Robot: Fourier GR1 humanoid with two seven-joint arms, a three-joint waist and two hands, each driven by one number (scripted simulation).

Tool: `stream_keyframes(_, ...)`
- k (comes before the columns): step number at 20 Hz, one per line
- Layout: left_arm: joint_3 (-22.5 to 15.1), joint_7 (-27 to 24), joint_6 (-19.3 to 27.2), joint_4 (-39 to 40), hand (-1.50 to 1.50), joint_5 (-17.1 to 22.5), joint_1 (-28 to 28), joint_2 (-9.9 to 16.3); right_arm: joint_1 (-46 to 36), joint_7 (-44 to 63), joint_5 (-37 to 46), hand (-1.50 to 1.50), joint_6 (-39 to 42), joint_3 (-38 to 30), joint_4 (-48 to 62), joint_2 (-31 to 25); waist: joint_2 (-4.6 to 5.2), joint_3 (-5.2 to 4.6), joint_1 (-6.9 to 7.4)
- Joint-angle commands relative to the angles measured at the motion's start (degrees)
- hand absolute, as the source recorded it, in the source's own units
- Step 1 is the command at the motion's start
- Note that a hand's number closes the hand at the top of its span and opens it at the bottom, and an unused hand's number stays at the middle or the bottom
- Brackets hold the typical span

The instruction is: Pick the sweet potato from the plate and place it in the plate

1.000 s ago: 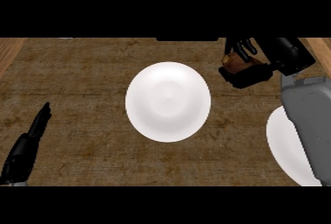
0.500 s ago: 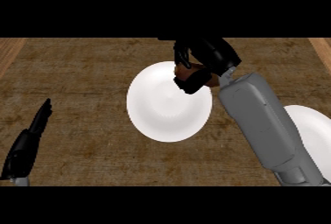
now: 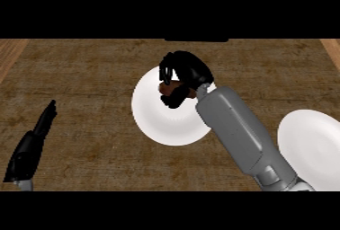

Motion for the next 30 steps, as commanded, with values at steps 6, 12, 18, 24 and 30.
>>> stream_keyframes(6, 2.8, -0.3, -2.4, 2.5, 0.0, 1.3, -2.2, 1.9, -3.7, -1.7, -10.1, -1.5, -11.2, 4.4, 12.6, 0.9, -0.02, 0.01, -0.16)
stream_keyframes(12, 0.0, -0.4, -0.4, -1.0, 0.0, -0.9, 2.0, -1.2, -3.0, -4.4, -19.2, -1.5, -18.7, -0.7, 8.1, 0.9, -0.11, 0.03, -0.17)
stream_keyframes(18, 1.1, 1.0, 0.7, -1.7, 0.0, -1.3, 1.3, -1.2, -1.2, -6.0, -22.6, -1.5, -19.2, -11.6, 8.4, -2.7, -0.21, 0.03, -1.42)
stream_keyframes(24, 1.4, -1.4, -0.6, -3.8, 0.0, -0.4, 5.0, -1.2, 2.6, -17.8, -32.3, -1.5, -6.2, -21.2, 10.7, -11.5, -0.05, 0.07, -0.74)
stream_keyframes(30, -0.3, -2.4, 0.0, -1.6, 0.0, -2.3, 3.2, -2.5, 2.0, -30.2, -33.7, -1.5, 4.5, -25.3, 21.0, -19.8, 0.23, 0.07, -0.25)
